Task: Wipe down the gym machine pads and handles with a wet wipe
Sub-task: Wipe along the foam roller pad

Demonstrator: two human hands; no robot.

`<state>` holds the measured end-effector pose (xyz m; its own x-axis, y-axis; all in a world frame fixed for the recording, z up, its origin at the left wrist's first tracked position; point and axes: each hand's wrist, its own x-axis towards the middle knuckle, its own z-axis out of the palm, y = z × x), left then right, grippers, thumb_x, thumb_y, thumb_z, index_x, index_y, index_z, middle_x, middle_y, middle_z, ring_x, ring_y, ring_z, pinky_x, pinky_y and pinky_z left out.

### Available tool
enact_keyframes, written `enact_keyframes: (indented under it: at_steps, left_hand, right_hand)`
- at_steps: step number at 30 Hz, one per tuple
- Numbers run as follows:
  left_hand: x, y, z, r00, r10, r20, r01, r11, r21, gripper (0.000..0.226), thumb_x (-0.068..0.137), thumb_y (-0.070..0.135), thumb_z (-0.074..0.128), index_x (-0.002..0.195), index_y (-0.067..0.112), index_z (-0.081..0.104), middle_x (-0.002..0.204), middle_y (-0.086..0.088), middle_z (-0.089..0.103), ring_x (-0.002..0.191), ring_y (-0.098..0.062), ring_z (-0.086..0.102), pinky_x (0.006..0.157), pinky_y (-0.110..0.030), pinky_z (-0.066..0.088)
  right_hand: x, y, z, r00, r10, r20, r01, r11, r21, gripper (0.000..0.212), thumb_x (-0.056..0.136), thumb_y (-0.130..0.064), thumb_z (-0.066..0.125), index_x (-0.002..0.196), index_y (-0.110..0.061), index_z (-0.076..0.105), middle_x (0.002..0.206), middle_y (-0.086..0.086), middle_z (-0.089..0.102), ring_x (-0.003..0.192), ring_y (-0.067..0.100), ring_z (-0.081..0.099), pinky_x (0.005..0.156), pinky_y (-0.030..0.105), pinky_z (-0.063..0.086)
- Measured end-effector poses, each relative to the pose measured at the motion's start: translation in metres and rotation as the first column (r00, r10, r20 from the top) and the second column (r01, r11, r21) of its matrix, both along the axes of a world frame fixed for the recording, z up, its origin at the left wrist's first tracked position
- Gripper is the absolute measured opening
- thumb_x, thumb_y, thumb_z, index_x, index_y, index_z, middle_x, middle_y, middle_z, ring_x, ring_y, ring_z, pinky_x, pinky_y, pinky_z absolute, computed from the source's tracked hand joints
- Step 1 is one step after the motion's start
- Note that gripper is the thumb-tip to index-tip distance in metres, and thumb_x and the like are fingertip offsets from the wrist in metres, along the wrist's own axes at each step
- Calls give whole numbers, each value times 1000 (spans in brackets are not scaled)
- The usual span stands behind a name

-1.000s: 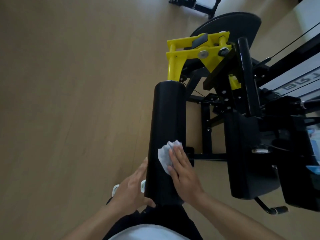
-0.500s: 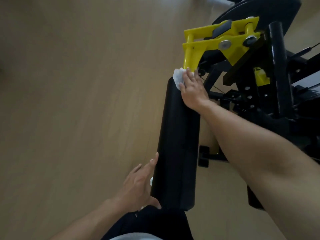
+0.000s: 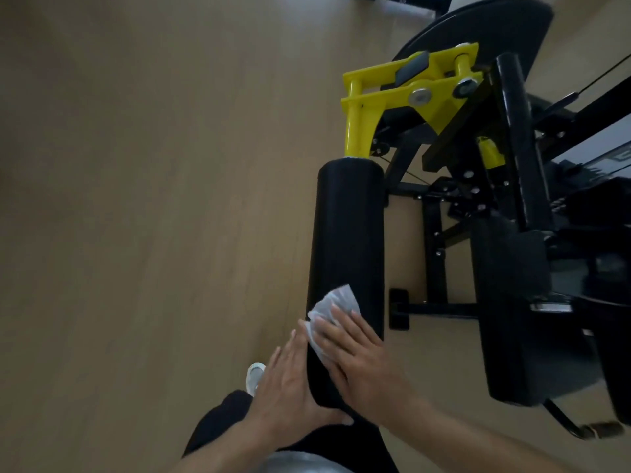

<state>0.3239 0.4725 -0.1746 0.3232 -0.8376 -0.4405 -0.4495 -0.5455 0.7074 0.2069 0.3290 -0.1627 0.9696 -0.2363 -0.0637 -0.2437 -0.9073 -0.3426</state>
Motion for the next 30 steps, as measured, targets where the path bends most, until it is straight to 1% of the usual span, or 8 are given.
enact_keyframes:
  at_steps: [2,5,10,15,18,20,25,30]
  left_hand:
    - [-15,-9,2,1000,14,24,-14,1000,-27,148,60,91,59,149,22,-38,161,9,-38,151,-3,-25,128,-36,5]
    - [-31,-16,2,996,82,33,-81,996,-28,146,66,83,62,148,21,-41,156,11,-46,149,-5,-33,129,-36,3]
    - [-20,-12,5,996,34,-81,-36,999,-23,155,58,80,75,147,29,-41,154,20,-46,147,-1,-33,126,-29,-5]
    - [14,7,-8,970,40,-241,-41,999,2,131,58,71,83,150,63,-9,154,48,-12,152,2,14,126,-39,24]
    - [22,16,-8,972,68,-225,-67,998,12,117,51,79,77,143,67,6,151,52,2,148,10,15,127,-34,21]
    - [21,21,-8,966,115,-233,-98,992,81,117,60,62,87,149,58,10,152,41,11,144,7,19,125,-27,19]
    - [21,32,-2,936,221,-273,-175,967,183,119,66,43,93,157,46,16,160,9,33,148,-7,28,121,-29,30]
    - [33,12,9,937,166,-306,-114,977,181,130,61,36,96,160,39,12,161,8,29,148,-9,28,119,-39,37]
  right_hand:
    - [-32,21,-4,993,-105,51,99,988,116,44,110,-26,42,154,-17,45,167,-3,30,156,24,23,121,47,31]
    - [-41,25,-3,958,-286,8,269,911,312,49,109,-24,39,158,-21,36,170,-11,19,158,20,12,125,40,18]
    - [18,-30,1,906,-422,-33,400,827,396,52,113,-24,33,162,-26,16,171,-16,0,157,7,-7,130,39,6]
    - [117,-145,1,843,-530,-89,513,745,426,57,112,-23,29,164,-17,5,172,-7,-7,156,8,-15,129,40,-6]
    - [175,-203,11,789,-597,-147,595,681,428,57,112,-24,31,164,-16,9,172,-2,-2,158,18,-11,128,38,-6]
    - [200,-221,12,790,-587,-176,607,710,357,53,112,-26,30,163,-18,17,172,0,4,158,24,-8,125,37,-4]
    - [169,-193,8,957,-259,-128,268,962,51,51,111,-16,31,161,-23,27,171,4,11,158,23,-9,125,35,-7]
    - [78,-86,12,974,190,-126,-189,982,15,40,106,-25,40,143,-26,57,158,-6,46,158,16,9,130,43,2]
